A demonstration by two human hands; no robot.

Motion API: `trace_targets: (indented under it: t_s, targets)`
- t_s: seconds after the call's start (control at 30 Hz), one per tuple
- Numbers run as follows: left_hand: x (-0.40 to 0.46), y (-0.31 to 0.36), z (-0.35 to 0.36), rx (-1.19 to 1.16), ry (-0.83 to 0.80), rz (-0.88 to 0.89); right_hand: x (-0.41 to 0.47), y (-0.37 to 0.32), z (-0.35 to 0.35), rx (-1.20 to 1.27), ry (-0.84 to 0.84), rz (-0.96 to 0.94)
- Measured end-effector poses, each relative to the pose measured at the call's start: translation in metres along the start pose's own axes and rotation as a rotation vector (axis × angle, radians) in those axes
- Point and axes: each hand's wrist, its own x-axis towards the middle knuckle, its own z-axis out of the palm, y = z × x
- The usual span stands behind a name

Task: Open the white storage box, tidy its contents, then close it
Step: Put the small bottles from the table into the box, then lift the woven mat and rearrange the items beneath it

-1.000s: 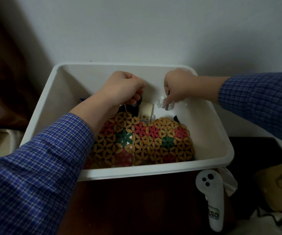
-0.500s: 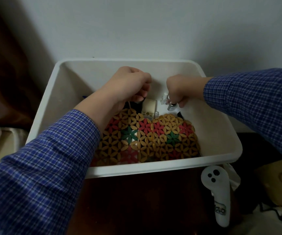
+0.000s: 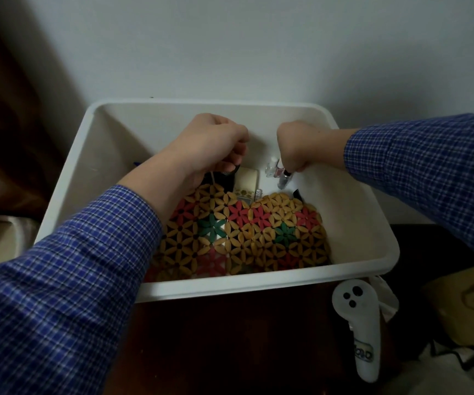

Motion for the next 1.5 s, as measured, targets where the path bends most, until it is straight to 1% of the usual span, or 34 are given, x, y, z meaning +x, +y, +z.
trace_targets:
  t_s: [0.2,0.4,0.53,0.67,1.03,1.13,1.17,1.2,1.27,1.3,1.37,1.4,1.43,1.5]
  targets:
    - [0.000,0.000,-0.001,0.004,-0.003,-0.002,0.001,0.005,-0.002,-0.047,0.057,-0.059]
    - [-0.002,-0.001,-0.001,0.065,-0.002,0.018,-0.002,0.011,0.007,-0.019,0.135,-0.147]
    - [-0.002,0.000,-0.001,0.023,0.000,0.043,-0.003,0.010,0.012,-0.027,0.165,-0.201]
    - [-0.002,0.000,-0.002,0.045,-0.007,0.034,-0.005,0.010,0.012,-0.039,0.190,-0.224]
    - [-0.002,0.000,-0.002,0.040,-0.017,0.008,-0.025,0.005,0.003,-0.088,0.170,-0.236]
    - [-0.002,0.000,-0.002,0.043,-0.012,0.006,-0.034,0.004,-0.005,-0.035,0.215,-0.234]
    - [-0.002,0.001,-0.003,0.048,-0.006,0.011,-0.036,0.005,-0.008,0.035,0.220,-0.258]
    - [-0.002,0.001,-0.004,0.067,0.004,0.021,-0.041,0.005,-0.010,0.163,0.197,-0.278]
    - [-0.005,0.001,-0.006,0.201,0.021,0.066,-0.055,0.004,-0.009,0.447,0.070,-0.321]
    - [-0.007,0.001,-0.006,0.338,0.018,0.109,-0.063,0.003,-0.006,0.517,-0.007,-0.337]
    - [-0.015,0.001,-0.007,0.664,-0.011,0.208,-0.073,0.001,0.006,0.488,-0.159,-0.353]
    - [-0.019,0.001,-0.007,0.788,-0.040,0.236,-0.075,-0.001,0.013,0.445,-0.221,-0.352]
    - [-0.023,0.001,-0.009,0.868,-0.078,0.237,-0.077,-0.003,0.017,0.414,-0.250,-0.350]
    - [-0.030,0.001,-0.013,0.991,-0.153,0.222,-0.077,-0.002,0.022,0.411,-0.201,-0.352]
